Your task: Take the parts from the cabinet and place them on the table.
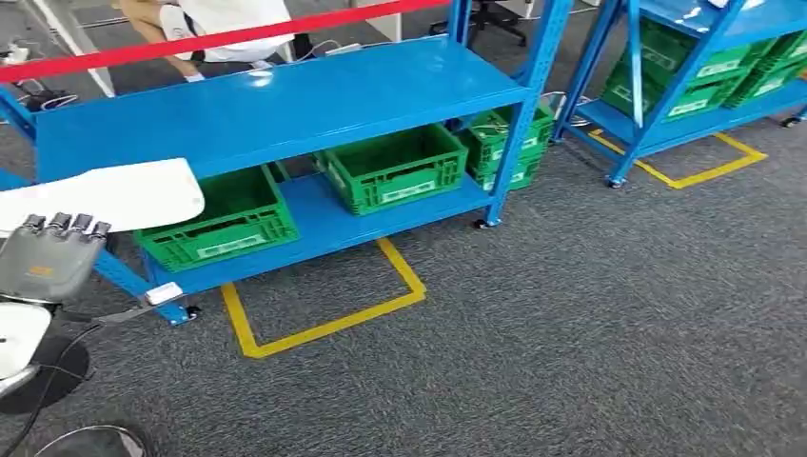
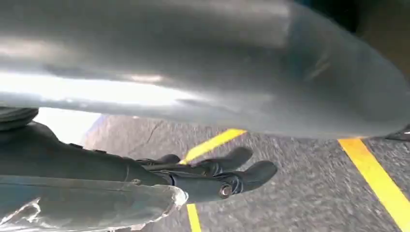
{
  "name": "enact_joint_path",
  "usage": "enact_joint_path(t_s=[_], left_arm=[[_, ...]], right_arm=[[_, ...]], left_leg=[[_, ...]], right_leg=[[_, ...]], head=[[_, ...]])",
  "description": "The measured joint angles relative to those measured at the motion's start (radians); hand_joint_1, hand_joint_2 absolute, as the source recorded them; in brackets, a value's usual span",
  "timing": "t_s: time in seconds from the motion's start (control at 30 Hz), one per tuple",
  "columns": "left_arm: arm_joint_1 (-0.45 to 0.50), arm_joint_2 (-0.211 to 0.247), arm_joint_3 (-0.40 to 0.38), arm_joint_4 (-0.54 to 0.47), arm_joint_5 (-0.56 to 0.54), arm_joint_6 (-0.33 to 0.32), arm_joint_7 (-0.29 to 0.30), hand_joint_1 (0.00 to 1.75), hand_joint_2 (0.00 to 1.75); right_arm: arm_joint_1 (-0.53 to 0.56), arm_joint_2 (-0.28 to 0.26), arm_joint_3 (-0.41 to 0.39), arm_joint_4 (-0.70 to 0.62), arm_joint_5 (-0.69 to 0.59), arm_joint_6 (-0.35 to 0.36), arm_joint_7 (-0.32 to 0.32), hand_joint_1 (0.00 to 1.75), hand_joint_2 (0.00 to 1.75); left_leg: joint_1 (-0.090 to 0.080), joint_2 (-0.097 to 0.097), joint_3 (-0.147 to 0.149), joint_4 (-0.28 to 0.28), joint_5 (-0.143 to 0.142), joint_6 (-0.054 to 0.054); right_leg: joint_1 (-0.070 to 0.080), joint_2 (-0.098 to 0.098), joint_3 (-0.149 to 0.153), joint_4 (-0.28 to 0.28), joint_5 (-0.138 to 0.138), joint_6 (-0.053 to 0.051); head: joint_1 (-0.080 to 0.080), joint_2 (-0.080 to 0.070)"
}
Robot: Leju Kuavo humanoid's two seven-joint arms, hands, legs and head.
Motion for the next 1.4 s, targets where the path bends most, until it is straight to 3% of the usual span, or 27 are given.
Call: enact_joint_path(t_s=[0.03, 0.1, 0.17, 0.2, 0.23, 0.37, 0.4, 0.43, 0.5, 0.53, 0.6, 0.67, 0.7, 0.73, 0.77, 0.87, 0.9, 0.97, 1.0, 1.03, 1.07, 1.1, 1.13, 1.2, 1.23, 1.27, 1.4], left_arm=[[0.0, -0.001, -0.001, 0.0, 0.0, 0.001, 0.0, 1.38, 1.75], [0.0, -0.003, -0.002, 0.0, 0.0, 0.002, 0.0, 1.38, 1.75], [-0.001, -0.003, -0.002, 0.0, 0.0, 0.003, 0.0, 1.38, 1.75], [-0.003, -0.003, -0.002, 0.0, 0.0, 0.004, 0.0, 1.38, 1.75], [-0.004, -0.003, -0.002, 0.0, 0.0, 0.005, 0.0, 1.38, 1.75], [-0.011, -0.002, -0.002, 0.0, 0.0, 0.01, 0.0, 1.38, 1.75], [-0.012, -0.002, -0.001, 0.0, 0.0, 0.01, 0.0, 1.38, 1.75], [-0.015, -0.002, -0.002, 0.0, 0.0, 0.012, 0.0, 1.38, 1.75], [-0.015, -0.001, -0.001, 0.0, 0.0, 0.015, 0.0, 1.38, 1.75], [-0.014, -0.001, -0.003, 0.0, 0.0, 0.017, 0.0, 1.38, 1.75], [-0.013, -0.003, -0.006, 0.001, 0.0, 0.018, 0.0, 1.38, 1.75], [-0.014, -0.003, -0.005, 0.002, 0.0, 0.019, 0.0, 1.38, 1.75], [-0.014, -0.003, -0.005, 0.002, 0.0, 0.019, 0.0, 1.38, 1.75], [-0.014, -0.003, -0.005, 0.002, 0.0, 0.019, 0.0, 1.38, 1.75], [-0.014, -0.003, -0.005, 0.002, 0.0, 0.02, 0.0, 1.38, 1.75], [-0.013, -0.006, -0.006, 0.002, 0.0, 0.021, 0.0, 1.38, 1.75], [-0.019, -0.006, -0.006, 0.002, 0.0, 0.022, 0.0, 1.38, 1.75], [-0.026, -0.005, -0.006, 0.002, 0.0, 0.028, 0.0, 1.38, 1.75], [-0.025, -0.005, -0.006, 0.002, 0.0, 0.03, 0.0, 1.38, 1.75], [-0.026, -0.007, -0.008, 0.002, 0.0, 0.034, 0.0, 1.38, 1.75], [-0.026, -0.009, -0.011, 0.003, 0.0, 0.039, 0.0, 1.38, 1.75], [-0.026, -0.011, -0.014, 0.003, 0.0, 0.042, 0.0, 1.38, 1.75], [-0.027, -0.015, -0.016, 0.004, 0.0, 0.045, 0.0, 1.38, 1.75], [-0.028, -0.016, -0.019, 0.005, 0.0, 0.045, 0.0, 1.38, 1.75], [-0.028, -0.017, -0.021, 0.005, 0.0, 0.045, 0.0, 1.38, 1.75], [-0.028, -0.018, -0.022, 0.006, 0.0, 0.046, 0.0, 1.38, 1.75], [-0.037, -0.022, -0.028, 0.01, 0.0, 0.047, 0.0, 1.38, 1.75]], right_arm=[[-0.001, 0.0, 0.0, 0.0, -0.002, 0.0, 0.0, 0.0, 0.0], [0.001, 0.0, 0.0, 0.0, -0.003, 0.0, 0.0, 0.0, 0.0], [0.003, 0.0, 0.0, 0.0, -0.003, 0.0, 0.002, 0.0, 0.0], [0.002, 0.0, 0.0, 0.0, -0.003, 0.0, 0.002, 0.0, 0.0], [-0.001, 0.0, 0.0, 0.0, -0.005, 0.0, 0.002, 0.0, 0.0], [-0.003, -0.001, 0.0, 0.0, -0.008, -0.002, 0.001, 0.0, 0.0], [-0.002, -0.001, 0.0, 0.0, -0.009, -0.002, 0.001, 0.0, 0.0], [0.0, -0.001, 0.0, 0.0, -0.009, -0.002, 0.003, 0.0, 0.0], [-0.003, -0.001, 0.0, 0.001, -0.01, -0.002, 0.011, 0.0, 0.0], [-0.004, -0.001, 0.0, 0.0, -0.012, -0.002, 0.01, 0.0, 0.0], [-0.003, -0.001, 0.0, 0.0, -0.013, -0.002, 0.01, 0.0, 0.0], [-0.002, -0.001, 0.0, 0.0, -0.014, -0.002, 0.011, 0.0, 0.0], [-0.002, -0.001, 0.0, 0.001, -0.014, -0.002, 0.011, 0.0, 0.0], [-0.003, -0.001, 0.0, 0.001, -0.014, -0.002, 0.011, 0.0, 0.0], [-0.006, -0.002, 0.0, 0.001, -0.014, -0.002, 0.011, 0.0, 0.0], [-0.003, -0.002, 0.0, 0.001, -0.015, -0.002, 0.011, 0.0, 0.0], [0.001, -0.002, 0.0, 0.001, -0.016, -0.002, 0.01, 0.0, 0.0], [0.002, -0.002, 0.0, 0.001, -0.017, -0.003, 0.015, 0.0, 0.0], [-0.001, -0.002, 0.0, 0.001, -0.018, -0.003, 0.02, 0.0, 0.0], [-0.003, -0.002, 0.0, 0.001, -0.018, -0.003, 0.019, 0.0, 0.0], [-0.003, -0.002, 0.0, 0.001, -0.02, -0.003, 0.019, 0.0, 0.0], [-0.003, -0.002, 0.0, 0.001, -0.021, -0.003, 0.019, 0.0, 0.0], [-0.003, -0.002, 0.0, 0.001, -0.021, -0.003, 0.019, 0.0, 0.0], [-0.002, -0.002, 0.0, 0.001, -0.021, -0.003, 0.02, 0.0, 0.0], [-0.003, -0.002, 0.0, 0.001, -0.021, -0.003, 0.02, 0.0, 0.0], [-0.006, -0.002, 0.0, 0.001, -0.021, -0.003, 0.019, 0.0, 0.0], [-0.007, -0.002, 0.0, 0.001, -0.024, -0.003, 0.019, 0.0, 0.0]], left_leg=[[-0.001, 0.017, 0.0, 0.0, 0.0, 0.0], [-0.002, 0.046, 0.0, 0.0, 0.0, 0.0], [-0.003, 0.073, 0.002, 0.001, -0.001, -0.002], [-0.004, 0.086, 0.005, 0.001, -0.003, -0.005], [-0.008, 0.096, 0.008, 0.001, -0.006, -0.01], [-0.01, 0.136, 0.011, 0.0, -0.004, -0.03], [-0.006, 0.133, 0.01, 0.003, -0.014, -0.036], [-0.004, 0.078, 0.004, 0.026, -0.037, -0.039], [-0.003, 0.024, -0.058, 0.165, -0.117, -0.04], [-0.003, 0.013, -0.098, 0.246, -0.147, -0.041], [-0.003, 0.007, -0.131, 0.303, -0.149, -0.042], [0.0, 0.001, -0.088, 0.201, -0.065, -0.042], [0.005, -0.017, -0.047, 0.118, -0.019, -0.044], [0.014, -0.071, -0.012, 0.044, 0.002, -0.049], [0.017, -0.097, 0.002, 0.011, -0.018, -0.047], [0.004, -0.061, -0.008, 0.024, -0.015, -0.028], [0.011, -0.042, -0.006, 0.016, -0.009, -0.017], [0.005, -0.02, -0.006, 0.015, -0.008, -0.003], [0.001, -0.005, -0.006, 0.015, -0.009, -0.001], [0.0, 0.01, -0.006, 0.016, -0.009, 0.0], [-0.002, 0.027, -0.006, 0.016, -0.01, 0.002], [-0.002, 0.038, -0.005, 0.016, -0.011, 0.002], [-0.003, 0.055, -0.003, 0.016, -0.012, 0.002], [-0.004, 0.08, 0.004, 0.016, -0.018, -0.001], [-0.004, 0.088, 0.009, 0.016, -0.021, -0.004], [-0.013, 0.102, 0.012, 0.02, -0.027, -0.013], [-0.011, 0.142, 0.018, 0.013, -0.027, -0.03]], right_leg=[[-0.001, -0.004, -0.033, 0.076, -0.03, 0.001], [-0.001, -0.004, -0.039, 0.104, -0.027, 0.002], [0.0, -0.013, 0.043, -0.032, 0.039, -0.003], [0.003, -0.041, 0.111, -0.144, 0.078, -0.008], [0.012, -0.094, 0.143, -0.207, 0.071, -0.015], [0.017, -0.041, 0.136, -0.203, 0.085, -0.041], [0.008, -0.027, 0.141, -0.215, 0.093, -0.052], [0.008, -0.017, 0.141, -0.217, 0.095, -0.055], [0.008, 0.004, 0.139, -0.218, 0.099, -0.06], [0.008, 0.017, 0.138, -0.218, 0.099, -0.061], [0.009, 0.042, 0.138, -0.217, 0.101, -0.061], [0.007, 0.075, 0.138, -0.213, 0.103, -0.057], [0.005, 0.088, 0.138, -0.21, 0.103, -0.055], [0.004, 0.102, 0.134, -0.206, 0.102, -0.048], [0.01, 0.117, 0.122, -0.193, 0.101, -0.04], [-0.002, 0.154, 0.105, -0.207, 0.118, -0.017], [-0.002, 0.154, 0.094, -0.203, 0.117, -0.014], [0.008, 0.029, 0.06, -0.132, 0.064, -0.007], [0.006, 0.005, 0.022, -0.049, 0.018, -0.003], [0.005, -0.003, -0.016, 0.032, -0.017, -0.001], [0.005, -0.003, -0.048, 0.102, -0.042, -0.001], [0.005, -0.003, -0.055, 0.119, -0.041, 0.0], [0.005, -0.004, -0.036, 0.09, -0.017, -0.001], [0.007, -0.025, 0.06, -0.08, 0.062, -0.008], [0.01, -0.059, 0.101, -0.148, 0.085, -0.012], [0.02, -0.088, 0.127, -0.191, 0.081, -0.019], [0.019, -0.034, 0.118, -0.195, 0.093, -0.045]], head=[[0.0, 0.0], [0.001, 0.0], [0.0, 0.0], [0.0, 0.0], [0.001, 0.0], [-0.002, 0.0], [-0.004, 0.0], [-0.007, 0.0], [-0.013, 0.0], [-0.012, 0.0], [-0.013, 0.0], [-0.013, 0.0], [-0.013, 0.0], [-0.013, 0.0], [-0.011, 0.0], [-0.01, 0.0], [-0.011, 0.0], [-0.001, 0.0], [-0.002, 0.0], [-0.001, 0.0], [-0.001, 0.0], [-0.001, 0.0], [-0.001, 0.0], [-0.001, 0.0], [-0.001, 0.0], [-0.001, 0.0], [-0.002, 0.0]])
